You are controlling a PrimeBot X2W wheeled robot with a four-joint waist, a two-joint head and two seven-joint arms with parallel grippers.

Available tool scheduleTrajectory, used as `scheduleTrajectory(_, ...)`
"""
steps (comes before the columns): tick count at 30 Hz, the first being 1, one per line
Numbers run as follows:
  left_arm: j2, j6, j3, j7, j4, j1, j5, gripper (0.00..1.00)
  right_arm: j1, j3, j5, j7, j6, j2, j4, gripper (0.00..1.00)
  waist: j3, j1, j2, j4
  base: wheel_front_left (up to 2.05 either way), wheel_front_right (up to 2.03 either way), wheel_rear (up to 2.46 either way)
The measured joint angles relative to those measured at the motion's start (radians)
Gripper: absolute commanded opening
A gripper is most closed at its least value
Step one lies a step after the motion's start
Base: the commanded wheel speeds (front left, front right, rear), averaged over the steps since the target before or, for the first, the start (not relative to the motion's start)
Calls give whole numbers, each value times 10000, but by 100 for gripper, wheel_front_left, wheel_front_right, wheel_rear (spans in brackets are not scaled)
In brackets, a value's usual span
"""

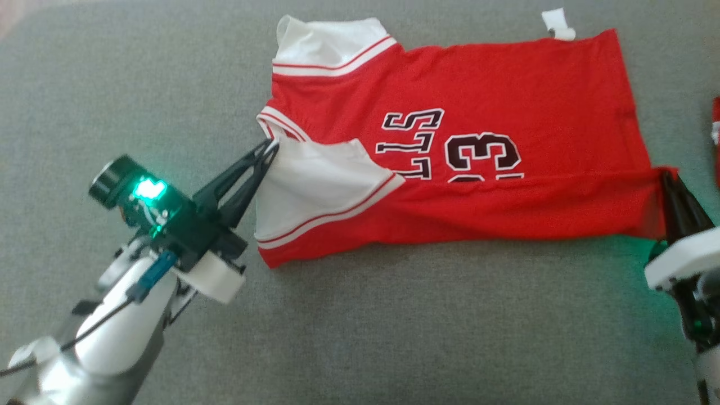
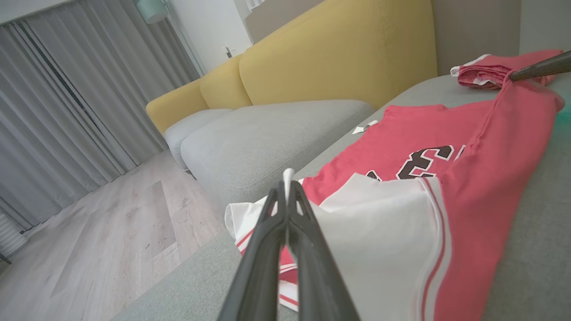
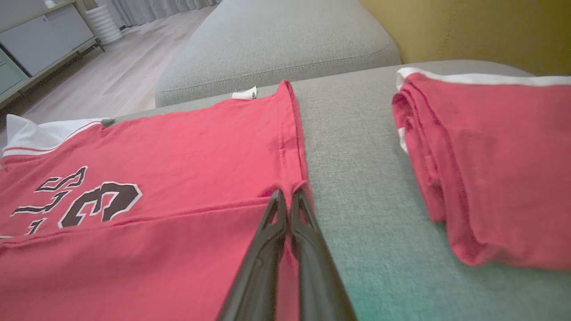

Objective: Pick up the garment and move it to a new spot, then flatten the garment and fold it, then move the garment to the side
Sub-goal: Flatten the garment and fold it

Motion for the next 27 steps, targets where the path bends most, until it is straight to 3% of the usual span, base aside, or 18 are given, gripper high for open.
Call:
scheduleTrajectory(9,-439,-163,-79,0,1030,-1181,134,0,-1298,410,-98,-272,0,-33,1028,0,646,-1,0,34,0,0,0)
scheduleTrajectory(10,-456,-165,-75,0,1078,-1266,186,0,-1415,460,-96,-339,0,-44,1147,11,694,-1,0,26,0,0,0)
scheduleTrajectory(11,-487,-165,-75,0,1147,-1338,209,8,-1513,512,-90,-378,0,-61,1256,45,735,0,0,19,0,0,0)
scheduleTrajectory(12,-537,-161,-58,0,1271,-1408,290,38,-1692,594,-84,-566,0,-86,1452,100,799,0,0,7,0,0,0)
scheduleTrajectory(13,-577,-148,-19,0,1340,-1409,326,100,-1766,683,-69,-719,0,-104,1503,100,817,-1,0,4,0,0,0)
scheduleTrajectory(17,-951,408,516,0,1346,-1256,134,100,-1884,968,48,-1490,0,-142,1613,100,738,-2,0,-15,0,0,0)
scheduleTrajectory(20,-1478,725,1254,0,1164,-414,-782,100,-1859,1066,48,-1996,0,-138,1672,100,542,-2,0,-54,0,0,0)
scheduleTrajectory(27,-2615,702,1542,35,1459,2776,-2282,100,-1119,1039,198,-2405,0,150,1703,100,-27,-5,0,-131,0,0,0)
